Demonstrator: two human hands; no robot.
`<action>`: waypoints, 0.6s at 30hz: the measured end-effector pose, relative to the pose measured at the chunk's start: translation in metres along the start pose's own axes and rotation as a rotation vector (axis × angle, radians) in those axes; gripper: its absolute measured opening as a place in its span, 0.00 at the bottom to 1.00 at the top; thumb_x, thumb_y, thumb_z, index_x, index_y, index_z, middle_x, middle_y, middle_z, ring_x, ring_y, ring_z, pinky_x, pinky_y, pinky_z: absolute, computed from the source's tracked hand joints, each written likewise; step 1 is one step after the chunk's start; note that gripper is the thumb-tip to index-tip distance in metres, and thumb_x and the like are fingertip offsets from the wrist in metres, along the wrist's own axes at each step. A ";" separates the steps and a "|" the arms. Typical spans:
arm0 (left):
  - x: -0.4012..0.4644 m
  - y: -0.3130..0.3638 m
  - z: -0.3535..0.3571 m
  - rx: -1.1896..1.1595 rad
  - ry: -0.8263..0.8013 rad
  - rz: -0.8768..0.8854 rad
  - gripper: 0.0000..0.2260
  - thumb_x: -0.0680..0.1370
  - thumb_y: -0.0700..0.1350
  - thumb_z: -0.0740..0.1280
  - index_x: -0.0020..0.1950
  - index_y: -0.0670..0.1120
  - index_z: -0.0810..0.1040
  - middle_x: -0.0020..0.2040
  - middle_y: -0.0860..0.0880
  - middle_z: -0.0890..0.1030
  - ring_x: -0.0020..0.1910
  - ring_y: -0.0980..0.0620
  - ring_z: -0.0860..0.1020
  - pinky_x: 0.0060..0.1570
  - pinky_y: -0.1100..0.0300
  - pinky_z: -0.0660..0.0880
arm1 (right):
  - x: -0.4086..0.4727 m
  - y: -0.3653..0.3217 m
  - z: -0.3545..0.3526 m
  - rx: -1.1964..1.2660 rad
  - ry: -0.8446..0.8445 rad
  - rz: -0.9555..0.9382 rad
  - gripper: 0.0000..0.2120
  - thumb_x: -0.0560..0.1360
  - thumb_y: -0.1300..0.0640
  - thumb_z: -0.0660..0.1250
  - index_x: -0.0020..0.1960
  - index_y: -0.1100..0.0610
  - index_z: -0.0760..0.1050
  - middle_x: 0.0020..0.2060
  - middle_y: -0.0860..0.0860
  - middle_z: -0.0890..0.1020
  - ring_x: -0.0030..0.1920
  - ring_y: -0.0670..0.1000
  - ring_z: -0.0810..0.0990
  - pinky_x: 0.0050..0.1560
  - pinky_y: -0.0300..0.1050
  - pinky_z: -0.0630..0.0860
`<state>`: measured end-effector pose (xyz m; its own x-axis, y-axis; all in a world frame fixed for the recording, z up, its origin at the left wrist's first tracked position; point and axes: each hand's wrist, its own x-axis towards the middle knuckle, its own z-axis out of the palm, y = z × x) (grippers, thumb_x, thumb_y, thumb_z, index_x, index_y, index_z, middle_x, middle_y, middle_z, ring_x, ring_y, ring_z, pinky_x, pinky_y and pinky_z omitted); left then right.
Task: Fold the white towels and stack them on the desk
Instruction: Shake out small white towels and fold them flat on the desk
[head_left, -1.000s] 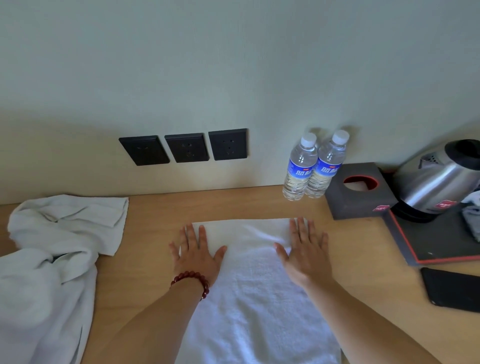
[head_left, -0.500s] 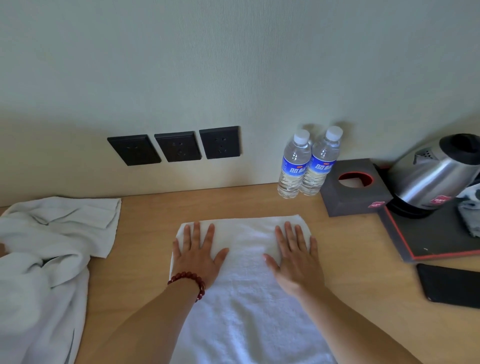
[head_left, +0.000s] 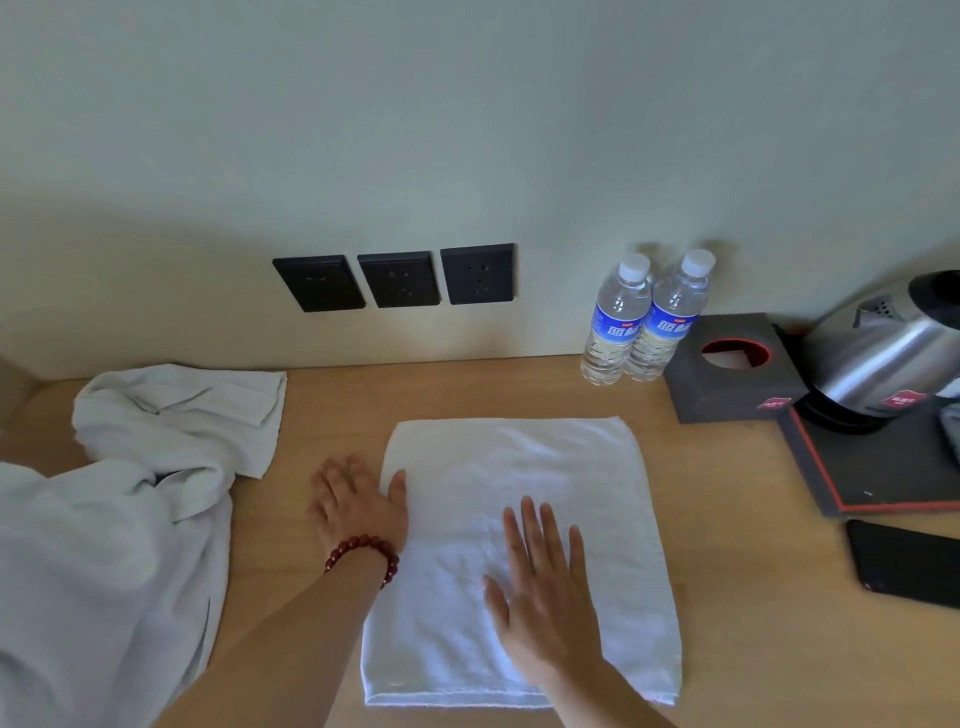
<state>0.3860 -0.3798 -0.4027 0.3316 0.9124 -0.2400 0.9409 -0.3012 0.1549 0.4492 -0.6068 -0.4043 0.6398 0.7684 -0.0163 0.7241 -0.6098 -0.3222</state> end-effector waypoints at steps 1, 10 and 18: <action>0.002 -0.008 -0.001 -0.002 -0.005 -0.022 0.36 0.80 0.67 0.46 0.82 0.46 0.48 0.81 0.42 0.47 0.80 0.43 0.43 0.77 0.44 0.46 | -0.014 -0.016 0.007 0.026 0.005 -0.030 0.35 0.80 0.38 0.55 0.81 0.55 0.58 0.81 0.55 0.55 0.80 0.57 0.54 0.74 0.62 0.54; 0.027 -0.029 -0.013 0.042 -0.023 0.037 0.33 0.80 0.67 0.49 0.78 0.47 0.59 0.80 0.40 0.54 0.79 0.39 0.48 0.76 0.42 0.51 | -0.057 -0.123 0.041 0.118 0.043 -0.162 0.25 0.62 0.36 0.69 0.53 0.51 0.79 0.47 0.49 0.78 0.43 0.53 0.77 0.45 0.50 0.77; 0.038 -0.002 -0.024 0.080 0.032 0.175 0.27 0.79 0.64 0.59 0.67 0.45 0.72 0.69 0.41 0.69 0.66 0.40 0.66 0.64 0.48 0.68 | -0.052 -0.137 0.044 0.021 -0.042 -0.033 0.18 0.59 0.40 0.72 0.38 0.53 0.74 0.32 0.49 0.73 0.32 0.54 0.73 0.35 0.49 0.74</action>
<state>0.3950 -0.3383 -0.3892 0.4894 0.8521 -0.1854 0.8720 -0.4757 0.1151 0.3051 -0.5542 -0.4011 0.6043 0.7955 -0.0448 0.7385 -0.5803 -0.3433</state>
